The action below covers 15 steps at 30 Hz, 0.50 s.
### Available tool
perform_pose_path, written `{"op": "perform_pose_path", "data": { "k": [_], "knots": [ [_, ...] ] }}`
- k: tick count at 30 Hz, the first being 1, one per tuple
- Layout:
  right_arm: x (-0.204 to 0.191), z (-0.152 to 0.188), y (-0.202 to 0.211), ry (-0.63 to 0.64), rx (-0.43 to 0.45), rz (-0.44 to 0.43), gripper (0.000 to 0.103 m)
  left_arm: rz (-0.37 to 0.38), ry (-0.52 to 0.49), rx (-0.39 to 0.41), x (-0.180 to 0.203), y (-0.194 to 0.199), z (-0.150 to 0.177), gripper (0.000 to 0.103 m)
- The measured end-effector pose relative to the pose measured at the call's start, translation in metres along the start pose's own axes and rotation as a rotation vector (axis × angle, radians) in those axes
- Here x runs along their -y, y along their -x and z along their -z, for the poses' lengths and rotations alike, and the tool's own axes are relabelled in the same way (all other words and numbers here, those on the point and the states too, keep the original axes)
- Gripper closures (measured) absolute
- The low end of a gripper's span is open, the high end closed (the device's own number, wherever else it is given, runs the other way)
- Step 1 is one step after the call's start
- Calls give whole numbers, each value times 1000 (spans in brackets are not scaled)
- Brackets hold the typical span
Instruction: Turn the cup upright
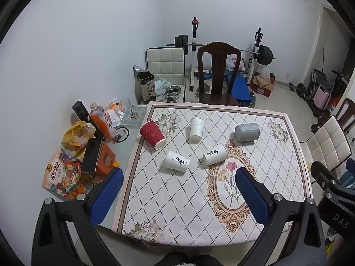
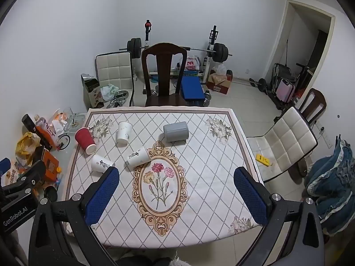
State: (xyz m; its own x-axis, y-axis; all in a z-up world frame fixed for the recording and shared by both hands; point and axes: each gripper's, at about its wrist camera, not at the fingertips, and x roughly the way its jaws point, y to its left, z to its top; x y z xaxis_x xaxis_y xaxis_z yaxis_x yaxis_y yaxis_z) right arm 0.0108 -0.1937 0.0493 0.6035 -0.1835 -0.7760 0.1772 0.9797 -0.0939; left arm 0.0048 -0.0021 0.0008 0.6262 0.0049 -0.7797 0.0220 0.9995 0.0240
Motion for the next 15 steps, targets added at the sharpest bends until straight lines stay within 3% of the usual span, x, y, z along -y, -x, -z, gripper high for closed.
{"op": "perform_pose_path", "data": {
  "k": [15],
  "knots": [
    [-1,7,-9,-9,-6,6,0,-9,-5,1,3,-4,1,0]
  ]
}}
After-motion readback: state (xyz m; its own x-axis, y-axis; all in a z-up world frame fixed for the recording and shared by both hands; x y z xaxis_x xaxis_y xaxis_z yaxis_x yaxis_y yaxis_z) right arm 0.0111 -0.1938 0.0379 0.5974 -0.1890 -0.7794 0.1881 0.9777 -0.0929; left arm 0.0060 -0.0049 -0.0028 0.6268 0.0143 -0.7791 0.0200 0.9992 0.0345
